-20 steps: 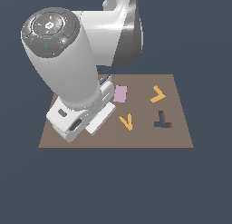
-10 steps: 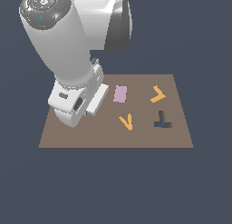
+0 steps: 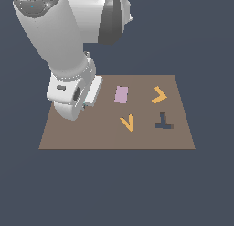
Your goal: Insert a designated object into the corresponding slot on a board.
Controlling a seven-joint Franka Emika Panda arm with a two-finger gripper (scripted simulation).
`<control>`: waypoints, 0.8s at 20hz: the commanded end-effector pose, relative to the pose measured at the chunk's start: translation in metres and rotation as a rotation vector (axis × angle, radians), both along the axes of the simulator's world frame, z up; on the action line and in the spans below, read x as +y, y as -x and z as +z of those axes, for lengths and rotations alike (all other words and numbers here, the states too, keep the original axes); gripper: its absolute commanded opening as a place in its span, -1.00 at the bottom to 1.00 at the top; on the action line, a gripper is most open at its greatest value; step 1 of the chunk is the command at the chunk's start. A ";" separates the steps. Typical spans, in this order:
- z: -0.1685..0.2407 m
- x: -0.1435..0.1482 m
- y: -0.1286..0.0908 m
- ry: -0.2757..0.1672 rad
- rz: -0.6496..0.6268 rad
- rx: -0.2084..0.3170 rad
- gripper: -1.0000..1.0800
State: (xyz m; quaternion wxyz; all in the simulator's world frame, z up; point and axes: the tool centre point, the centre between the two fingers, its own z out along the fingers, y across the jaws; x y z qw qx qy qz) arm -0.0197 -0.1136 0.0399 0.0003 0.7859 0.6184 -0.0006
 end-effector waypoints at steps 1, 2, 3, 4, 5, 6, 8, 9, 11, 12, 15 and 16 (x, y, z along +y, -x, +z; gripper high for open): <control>0.000 -0.003 0.003 0.000 0.022 -0.001 -1.00; 0.000 -0.003 0.004 0.000 0.027 -0.001 -1.00; 0.001 -0.004 0.004 0.000 0.031 -0.001 -1.00; 0.001 -0.005 0.004 0.000 0.033 -0.001 -1.00; 0.001 -0.005 0.004 0.000 0.034 -0.001 -1.00; 0.001 -0.005 0.004 0.000 0.034 -0.001 -1.00; 0.000 -0.005 0.004 0.000 0.031 0.000 -1.00; -0.001 -0.005 0.004 0.000 0.031 0.000 -1.00; -0.006 -0.005 0.004 0.000 0.033 0.000 -1.00; -0.008 -0.005 0.004 0.000 0.034 0.000 -1.00; -0.009 -0.005 0.004 -0.001 0.035 0.000 0.92; -0.009 -0.005 0.004 -0.001 0.035 0.000 0.92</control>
